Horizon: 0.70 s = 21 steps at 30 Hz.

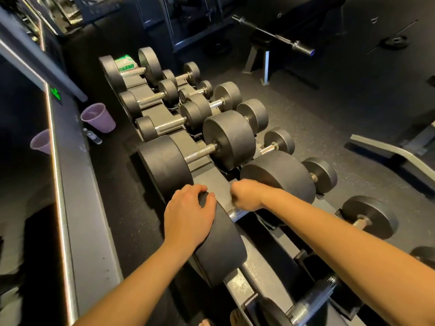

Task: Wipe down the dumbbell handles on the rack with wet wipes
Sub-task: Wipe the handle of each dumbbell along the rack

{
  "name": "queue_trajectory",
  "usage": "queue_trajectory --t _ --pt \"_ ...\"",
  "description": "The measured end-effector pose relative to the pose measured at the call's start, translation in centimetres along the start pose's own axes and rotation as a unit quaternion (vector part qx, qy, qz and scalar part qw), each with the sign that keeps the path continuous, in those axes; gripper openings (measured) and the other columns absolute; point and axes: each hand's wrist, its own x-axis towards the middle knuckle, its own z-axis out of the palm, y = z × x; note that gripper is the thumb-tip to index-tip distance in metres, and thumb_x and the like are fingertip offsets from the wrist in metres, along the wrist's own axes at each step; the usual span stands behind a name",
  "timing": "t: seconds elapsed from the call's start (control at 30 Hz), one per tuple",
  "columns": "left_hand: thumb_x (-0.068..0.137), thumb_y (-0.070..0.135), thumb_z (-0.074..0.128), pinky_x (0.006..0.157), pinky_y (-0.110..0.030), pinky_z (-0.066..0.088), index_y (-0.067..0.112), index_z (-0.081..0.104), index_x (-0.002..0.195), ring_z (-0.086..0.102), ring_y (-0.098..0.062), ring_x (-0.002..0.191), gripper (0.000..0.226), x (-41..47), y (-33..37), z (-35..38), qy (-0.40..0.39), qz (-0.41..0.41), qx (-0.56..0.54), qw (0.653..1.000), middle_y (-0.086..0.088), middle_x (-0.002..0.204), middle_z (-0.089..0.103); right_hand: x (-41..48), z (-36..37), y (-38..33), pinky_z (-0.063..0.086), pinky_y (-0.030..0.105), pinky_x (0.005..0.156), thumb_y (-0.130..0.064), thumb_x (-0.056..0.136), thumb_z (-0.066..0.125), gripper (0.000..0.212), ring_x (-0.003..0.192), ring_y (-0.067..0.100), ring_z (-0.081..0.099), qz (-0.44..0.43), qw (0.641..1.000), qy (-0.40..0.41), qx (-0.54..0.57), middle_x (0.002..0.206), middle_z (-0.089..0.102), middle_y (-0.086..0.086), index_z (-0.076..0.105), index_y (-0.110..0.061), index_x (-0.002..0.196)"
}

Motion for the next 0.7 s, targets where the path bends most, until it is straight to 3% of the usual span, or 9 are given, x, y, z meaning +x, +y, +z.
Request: queue_trajectory --t 0.1,0.2,0.27,0.33,0.43,0.5,0.57,0.7 --pt "0.099 0.045 0.053 0.09 -0.028 0.046 0.026 0.067 0.127 0.057 -0.007 0.107 0.037 0.0 -0.1 0.1 -0.001 0.001 -0.001 1.0 0.01 0.117 0.067 -0.8 -0.3 0.3 0.051 0.039 0.085 -0.018 0.097 0.059 0.022 0.102 0.033 0.064 0.014 0.994 0.015 -0.111 0.112 0.065 0.013 0.063 -0.004 0.114" --pt "0.098 0.047 0.051 0.093 -0.034 0.051 0.026 0.067 0.127 0.058 -0.009 0.109 0.039 0.1 -0.2 0.2 -0.003 -0.004 -0.002 1.0 0.01 0.118 0.067 -0.6 0.6 -0.9 0.052 0.034 0.078 -0.014 0.096 0.059 0.006 0.09 0.026 0.064 -0.035 0.996 -0.018 0.085 0.091 0.065 0.004 0.065 -0.012 0.095" --pt "0.098 0.047 0.051 0.095 -0.035 0.051 0.026 0.067 0.127 0.058 -0.009 0.11 0.04 0.2 -0.1 0.2 -0.004 -0.007 0.001 1.0 0.01 0.119 0.067 -0.5 1.7 -1.5 0.048 0.031 0.071 -0.015 0.097 0.059 0.012 0.078 0.024 0.06 -0.071 0.982 -0.009 0.173 0.08 0.062 0.004 0.064 -0.011 0.087" --pt "0.098 0.047 0.05 0.095 -0.034 0.05 0.027 0.067 0.128 0.058 -0.008 0.11 0.04 0.1 -0.1 0.1 -0.002 -0.009 0.004 1.0 0.01 0.119 0.067 -1.4 3.1 -1.3 0.049 0.03 0.074 -0.02 0.099 0.06 0.012 0.08 0.02 0.06 -0.085 0.977 0.055 0.187 0.084 0.063 0.002 0.066 -0.014 0.09" --pt "0.099 0.047 0.051 0.093 -0.031 0.048 0.027 0.066 0.128 0.057 -0.007 0.108 0.039 -0.1 0.0 0.0 -0.002 -0.003 -0.001 1.0 0.011 0.118 0.066 -3.5 6.3 0.4 0.043 0.025 0.089 -0.033 0.1 0.059 0.011 0.093 0.007 0.052 -0.084 0.956 0.279 0.042 0.1 0.06 -0.01 0.067 -0.025 0.101" --pt "0.099 0.047 0.05 0.094 -0.032 0.049 0.026 0.066 0.129 0.057 -0.007 0.108 0.04 -0.1 -0.1 -0.1 -0.003 0.002 -0.002 1.0 0.011 0.118 0.066 -4.2 8.5 0.9 0.041 0.021 0.088 -0.034 0.1 0.059 0.01 0.095 0.005 0.048 -0.041 0.918 0.392 0.038 0.102 0.055 -0.013 0.066 -0.027 0.101" --pt "0.099 0.047 0.049 0.094 -0.034 0.05 0.025 0.066 0.129 0.057 -0.008 0.109 0.041 0.0 -0.1 0.0 -0.008 0.003 -0.003 1.0 0.01 0.119 0.066 -4.2 10.1 0.1 0.043 0.015 0.081 -0.03 0.1 0.062 0.006 0.091 0.002 0.052 0.035 0.878 0.44 0.186 0.098 0.054 -0.015 0.065 -0.026 0.097" --pt "0.099 0.047 0.049 0.093 -0.036 0.05 0.026 0.067 0.128 0.057 -0.01 0.109 0.04 0.1 -0.1 0.0 -0.01 0.006 0.007 1.0 0.009 0.12 0.066 -3.5 11.5 -2.1 0.047 0.018 0.065 -0.014 0.09 0.074 0.01 0.067 0.001 0.06 0.181 0.71 0.45 0.51 0.076 0.068 -0.003 0.07 -0.017 0.082"
